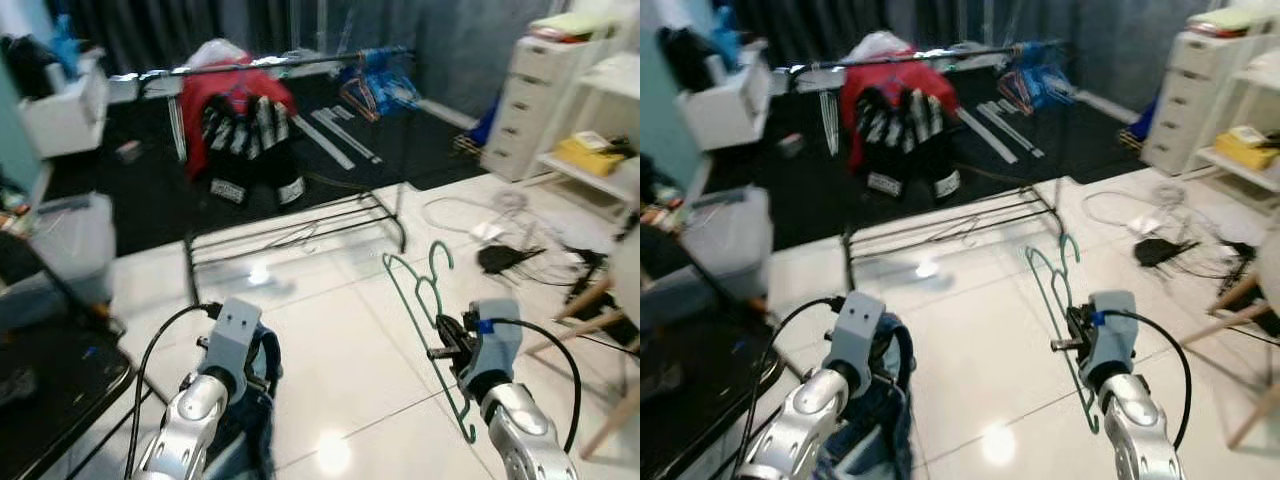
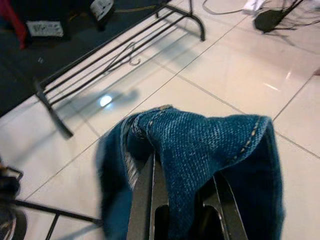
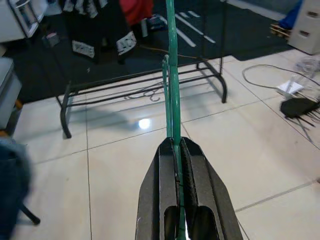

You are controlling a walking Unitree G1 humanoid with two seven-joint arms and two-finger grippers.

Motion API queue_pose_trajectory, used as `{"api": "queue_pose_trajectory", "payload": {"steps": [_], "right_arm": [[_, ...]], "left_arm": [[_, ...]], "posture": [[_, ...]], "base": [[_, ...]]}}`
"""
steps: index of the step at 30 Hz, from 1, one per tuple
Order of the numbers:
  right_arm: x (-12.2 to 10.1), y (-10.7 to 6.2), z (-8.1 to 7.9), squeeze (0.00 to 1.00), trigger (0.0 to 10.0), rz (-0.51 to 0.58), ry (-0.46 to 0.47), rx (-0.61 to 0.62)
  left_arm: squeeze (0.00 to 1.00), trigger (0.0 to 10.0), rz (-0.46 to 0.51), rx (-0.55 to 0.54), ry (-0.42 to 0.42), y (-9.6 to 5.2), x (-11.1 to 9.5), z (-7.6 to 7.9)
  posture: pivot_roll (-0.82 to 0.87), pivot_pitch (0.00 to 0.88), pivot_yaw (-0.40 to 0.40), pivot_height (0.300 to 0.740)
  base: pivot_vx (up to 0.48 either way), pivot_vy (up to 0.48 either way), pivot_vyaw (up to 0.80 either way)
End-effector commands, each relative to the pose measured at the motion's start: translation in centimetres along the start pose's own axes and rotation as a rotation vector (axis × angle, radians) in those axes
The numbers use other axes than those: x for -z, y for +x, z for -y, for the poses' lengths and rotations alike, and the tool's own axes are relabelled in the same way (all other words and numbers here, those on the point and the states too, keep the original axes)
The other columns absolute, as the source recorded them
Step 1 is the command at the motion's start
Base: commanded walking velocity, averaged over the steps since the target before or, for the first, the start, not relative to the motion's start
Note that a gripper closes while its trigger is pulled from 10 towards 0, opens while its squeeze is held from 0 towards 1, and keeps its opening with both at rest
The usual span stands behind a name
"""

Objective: Hang hanger

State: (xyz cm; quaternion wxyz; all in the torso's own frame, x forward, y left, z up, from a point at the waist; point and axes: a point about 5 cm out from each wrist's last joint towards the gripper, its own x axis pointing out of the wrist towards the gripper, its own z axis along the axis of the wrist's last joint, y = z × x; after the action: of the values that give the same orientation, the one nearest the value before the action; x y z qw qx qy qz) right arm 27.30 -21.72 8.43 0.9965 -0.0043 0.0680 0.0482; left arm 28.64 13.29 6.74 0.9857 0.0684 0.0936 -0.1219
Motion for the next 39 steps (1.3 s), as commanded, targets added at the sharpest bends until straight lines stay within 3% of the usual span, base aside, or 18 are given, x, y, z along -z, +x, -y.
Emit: {"api": "queue_pose_trajectory", "payload": {"steps": [1,21,26,29,39], "right_arm": [[0.1,0.2,-0.1,0.0,10.0,-0.008,0.021,0.002],[0.0,0.2,0.2,0.0,10.0,0.005,0.101,0.042],[-0.2,0.6,0.3,0.0,10.0,0.013,0.139,0.056],[-0.3,1.1,0.3,0.0,10.0,0.013,0.16,0.062],[-1.0,0.4,1.3,0.0,10.0,0.028,0.17,0.073]], "left_arm": [[0.0,10.0,0.052,0.005,-0.025,0.2,-0.8,-0.1],[0.0,10.0,0.075,0.039,-0.062,0.7,-1.4,-0.4],[0.0,10.0,0.099,0.033,-0.122,2.0,-2.2,-1.1],[0.0,10.0,0.106,0.018,-0.226,2.8,-2.5,-2.3],[0.0,10.0,0.154,-0.038,-0.208,1.5,-3.0,-4.0]], "posture": [[-0.14,0.0,0.049,0.74],[-0.12,0.0,0.063,0.74],[-0.12,0.0,0.071,0.74],[-0.14,0.0,0.087,0.74],[-0.09,0.0,0.03,0.74]], "base": [[0.0,0.0,-0.8],[0.0,0.0,-0.8],[0.0,0.0,-0.8],[0.0,0.0,-0.8],[0.0,0.0,-0.8]]}}
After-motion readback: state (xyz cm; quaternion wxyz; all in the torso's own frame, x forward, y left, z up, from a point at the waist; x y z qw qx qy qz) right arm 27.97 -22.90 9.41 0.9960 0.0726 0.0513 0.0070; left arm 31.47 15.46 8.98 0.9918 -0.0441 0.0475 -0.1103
